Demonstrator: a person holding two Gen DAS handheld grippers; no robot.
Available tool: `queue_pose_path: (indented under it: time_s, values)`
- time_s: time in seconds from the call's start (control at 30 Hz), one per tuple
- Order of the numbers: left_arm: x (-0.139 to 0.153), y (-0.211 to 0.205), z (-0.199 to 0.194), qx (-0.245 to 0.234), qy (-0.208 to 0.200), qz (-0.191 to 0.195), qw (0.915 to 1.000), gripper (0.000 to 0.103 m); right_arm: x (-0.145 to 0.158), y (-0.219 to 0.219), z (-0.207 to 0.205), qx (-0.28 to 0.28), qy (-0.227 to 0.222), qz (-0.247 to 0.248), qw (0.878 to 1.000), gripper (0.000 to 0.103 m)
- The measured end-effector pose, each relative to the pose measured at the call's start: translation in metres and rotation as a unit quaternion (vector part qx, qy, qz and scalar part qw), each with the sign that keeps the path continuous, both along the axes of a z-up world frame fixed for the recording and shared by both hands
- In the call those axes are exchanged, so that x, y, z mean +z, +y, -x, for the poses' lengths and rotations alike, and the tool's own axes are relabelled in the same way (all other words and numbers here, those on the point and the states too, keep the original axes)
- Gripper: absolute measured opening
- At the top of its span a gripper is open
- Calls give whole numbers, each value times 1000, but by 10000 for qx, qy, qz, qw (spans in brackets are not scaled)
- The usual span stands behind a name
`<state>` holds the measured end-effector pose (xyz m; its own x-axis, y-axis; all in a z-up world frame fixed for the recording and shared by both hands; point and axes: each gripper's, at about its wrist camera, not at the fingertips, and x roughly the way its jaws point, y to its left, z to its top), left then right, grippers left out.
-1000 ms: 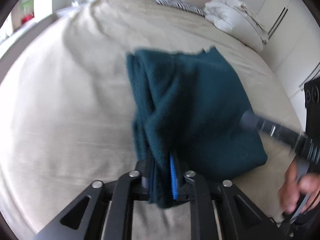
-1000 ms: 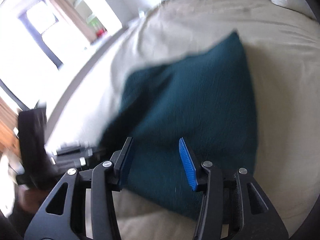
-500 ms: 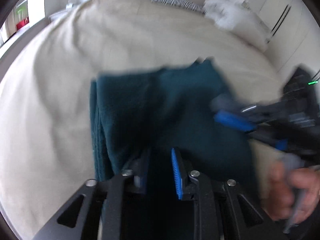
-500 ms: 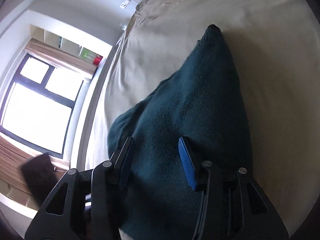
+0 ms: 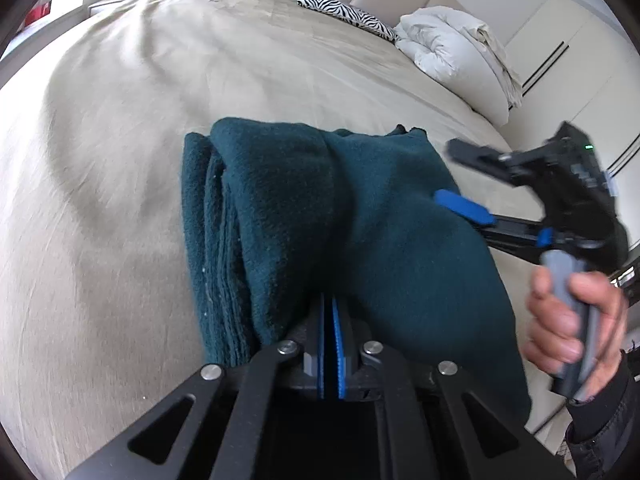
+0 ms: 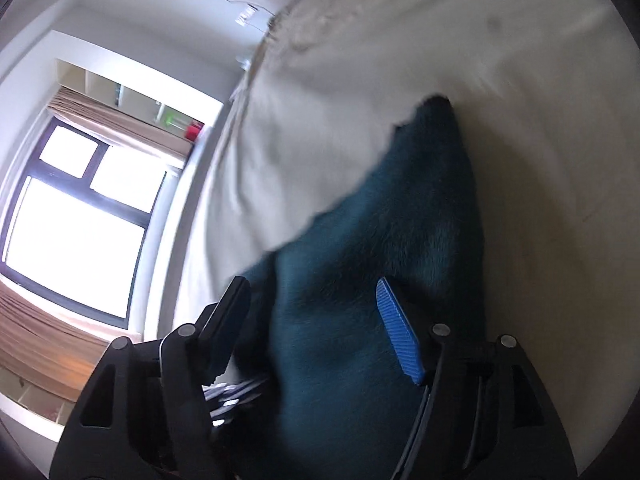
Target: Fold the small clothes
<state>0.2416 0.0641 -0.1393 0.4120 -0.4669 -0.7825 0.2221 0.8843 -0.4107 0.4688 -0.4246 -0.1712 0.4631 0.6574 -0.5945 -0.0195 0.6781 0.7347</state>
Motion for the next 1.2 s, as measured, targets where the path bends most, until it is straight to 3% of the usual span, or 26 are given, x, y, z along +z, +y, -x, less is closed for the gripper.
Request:
queue_pose_path:
  time_s: [0.07, 0.2, 0.33, 0.47, 0.53, 0.6, 0.63, 0.7, 0.73, 0.77, 0.87, 1.0, 1.07, 1.2]
  values:
    - [-1, 2, 1, -27, -38, 47, 10000, 10, -6, -8, -1, -65, -68, -84, 9999, 53]
    - [-3, 9, -2, 1, 13, 242, 9997, 9, 7, -26, 19, -263, -131, -72, 9995, 56]
    - [-1, 7, 2, 31, -62, 172, 9998, 9, 24, -31, 68, -15, -368, -550, 9978, 59]
    - [-3, 11, 4, 34, -13, 259, 9997, 9, -1, -11, 98, 516, -178, -287, 9981, 60]
    - [0, 15, 5, 53, 31, 403, 9992, 9, -6, -16, 109, 546, -530, -286, 9967, 60]
    - [9, 26, 12, 162, 89, 571, 9982, 8, -1, -29, 112, 352, -337, -366, 9981, 60]
    - [16, 31, 18, 243, 45, 618, 9978, 15, 5, -35, 115, 204, -270, -268, 9991, 61]
    - [32, 41, 32, 327, -107, 724, 9968, 38, 20, -48, 124, -85, -434, 172, 9989, 67]
    - [40, 46, 38, 407, -225, 730, 9963, 61, 26, -55, 126, -172, -508, 345, 9980, 74]
    - [48, 53, 45, 515, -374, 725, 9953, 76, 29, -60, 127, -207, -505, 383, 9978, 74]
    - [53, 69, 50, 640, -316, 847, 9938, 80, 21, -74, 119, -295, -121, 310, 9990, 74]
    - [22, 70, 39, 541, 536, 947, 9926, 79, -9, -65, 108, -79, 525, 199, 9984, 74]
    - [2, 61, 36, 388, 947, 1042, 9893, 77, -20, -52, 104, 147, 630, 135, 9978, 74]
    - [0, 59, 26, 446, 1011, 1059, 9882, 72, -30, -21, 100, 349, 661, 649, 9951, 74]
